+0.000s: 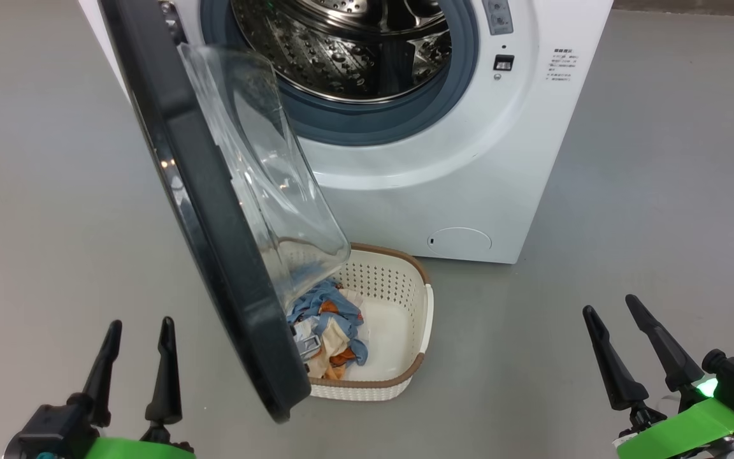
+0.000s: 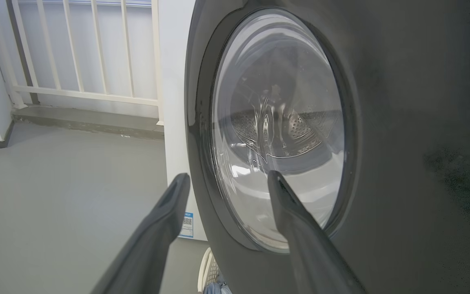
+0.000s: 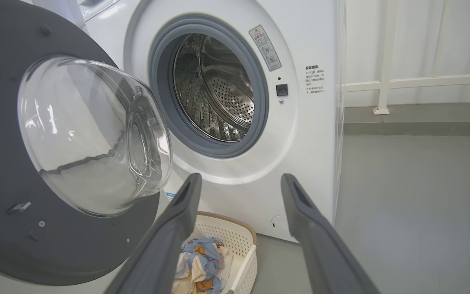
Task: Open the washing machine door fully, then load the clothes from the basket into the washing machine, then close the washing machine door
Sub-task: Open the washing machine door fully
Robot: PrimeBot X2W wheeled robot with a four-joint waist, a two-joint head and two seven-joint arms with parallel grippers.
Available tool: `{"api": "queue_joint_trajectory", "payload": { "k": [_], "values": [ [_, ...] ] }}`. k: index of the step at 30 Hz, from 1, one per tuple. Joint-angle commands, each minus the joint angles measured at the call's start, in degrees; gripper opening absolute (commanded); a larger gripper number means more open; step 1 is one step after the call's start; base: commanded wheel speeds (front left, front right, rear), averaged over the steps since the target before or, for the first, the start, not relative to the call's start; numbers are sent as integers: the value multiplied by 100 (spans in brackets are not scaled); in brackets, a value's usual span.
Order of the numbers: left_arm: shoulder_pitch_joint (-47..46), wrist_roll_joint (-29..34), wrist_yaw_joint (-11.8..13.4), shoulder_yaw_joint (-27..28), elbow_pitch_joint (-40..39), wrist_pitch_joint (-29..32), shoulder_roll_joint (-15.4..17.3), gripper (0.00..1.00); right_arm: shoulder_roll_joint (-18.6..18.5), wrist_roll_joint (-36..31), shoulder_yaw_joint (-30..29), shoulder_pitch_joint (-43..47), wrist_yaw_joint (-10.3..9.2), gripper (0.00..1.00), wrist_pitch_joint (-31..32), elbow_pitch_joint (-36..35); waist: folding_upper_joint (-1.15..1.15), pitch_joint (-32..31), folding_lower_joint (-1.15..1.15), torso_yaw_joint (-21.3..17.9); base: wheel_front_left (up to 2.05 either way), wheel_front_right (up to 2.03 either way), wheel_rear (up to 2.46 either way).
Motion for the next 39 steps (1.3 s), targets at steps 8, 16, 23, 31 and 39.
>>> {"api": "queue_joint_trajectory", "payload": {
  "k": [8,16,23,31,39],
  "values": [
    [-94,-15,-19,163,-125,-46,104,100,-89,-142,-27,-106,9,100,-68,-14,0,50,0,30,0,0,0],
    [-136,-21,-19,170,-91,-46,104,100,-117,-216,-38,-168,9,100,-69,85,0,58,0,45,0,0,0],
    [-151,-16,-19,172,-65,-46,104,100,-92,-172,-71,-186,9,100,-69,117,0,34,0,55,0,0,0],
    [-138,-12,-19,180,-74,-46,104,100,-106,-188,-43,-198,9,100,-69,170,0,19,0,53,0,0,0],
    [-126,-40,-19,193,-89,-46,104,100,-117,-191,-48,-198,9,100,-69,186,0,10,0,45,0,0,0]
  ]
}}
